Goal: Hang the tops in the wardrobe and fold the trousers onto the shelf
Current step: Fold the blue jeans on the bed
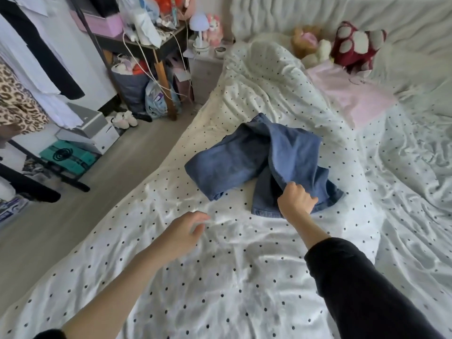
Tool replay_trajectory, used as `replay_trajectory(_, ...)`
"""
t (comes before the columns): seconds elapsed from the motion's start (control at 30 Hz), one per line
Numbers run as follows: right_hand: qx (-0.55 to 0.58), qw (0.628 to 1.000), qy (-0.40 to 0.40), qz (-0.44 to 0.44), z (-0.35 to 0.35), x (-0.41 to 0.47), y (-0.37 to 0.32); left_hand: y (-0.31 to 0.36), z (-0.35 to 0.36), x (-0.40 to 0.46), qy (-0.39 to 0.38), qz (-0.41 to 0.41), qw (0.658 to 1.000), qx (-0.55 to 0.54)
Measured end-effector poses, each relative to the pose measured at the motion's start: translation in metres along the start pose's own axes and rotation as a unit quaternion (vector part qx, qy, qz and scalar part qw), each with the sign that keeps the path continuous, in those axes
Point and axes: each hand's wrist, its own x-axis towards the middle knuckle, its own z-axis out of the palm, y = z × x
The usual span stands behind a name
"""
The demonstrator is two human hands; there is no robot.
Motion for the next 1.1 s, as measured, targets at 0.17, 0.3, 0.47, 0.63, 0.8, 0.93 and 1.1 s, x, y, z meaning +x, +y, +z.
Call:
replay_trajectory(0.17, 0.049, 0.999, 0.004, -0.013, -0.024, -0.017, 0.028, 0.024, 0.007, -0.005, -0.002, 0.024, 1.000, 0.008)
replay_trajectory(0.3, 0.079, 0.996, 0.023, -0.037, -0.047, -0.062, 0.058, 0.051, 0.013, -0.029, 0.005, 0.071, 0.997, 0.010)
replay_trajectory(0.47, 0.099, 0.990, 0.014, -0.101, -0.088, -0.155, 0.103, 0.096, 0.017, -0.075, 0.041, 0.180, 0.979, 0.086)
replay_trajectory(0.63, 0.175, 0.976, -0.022, -0.129, -0.136, -0.265, 0.139, 0.131, 0.032, -0.118, 0.057, 0.263, 0.909, 0.319)
replay_trajectory(0.8, 0.224, 0.965, 0.058, -0.123, -0.179, -0.363, 0.195, 0.149, 0.060, -0.173, 0.058, 0.297, 0.904, 0.302)
replay_trajectory(0.93, 0.225, 0.968, 0.110, 0.015, -0.182, -0.427, 0.262, 0.171, 0.100, -0.231, 0.084, 0.355, 0.873, 0.323)
replay_trajectory(1.1, 0.044, 0.986, 0.049, 0.151, -0.175, -0.480, 0.343, 0.229, 0.148, -0.304, 0.023, 0.400, 0.870, 0.287)
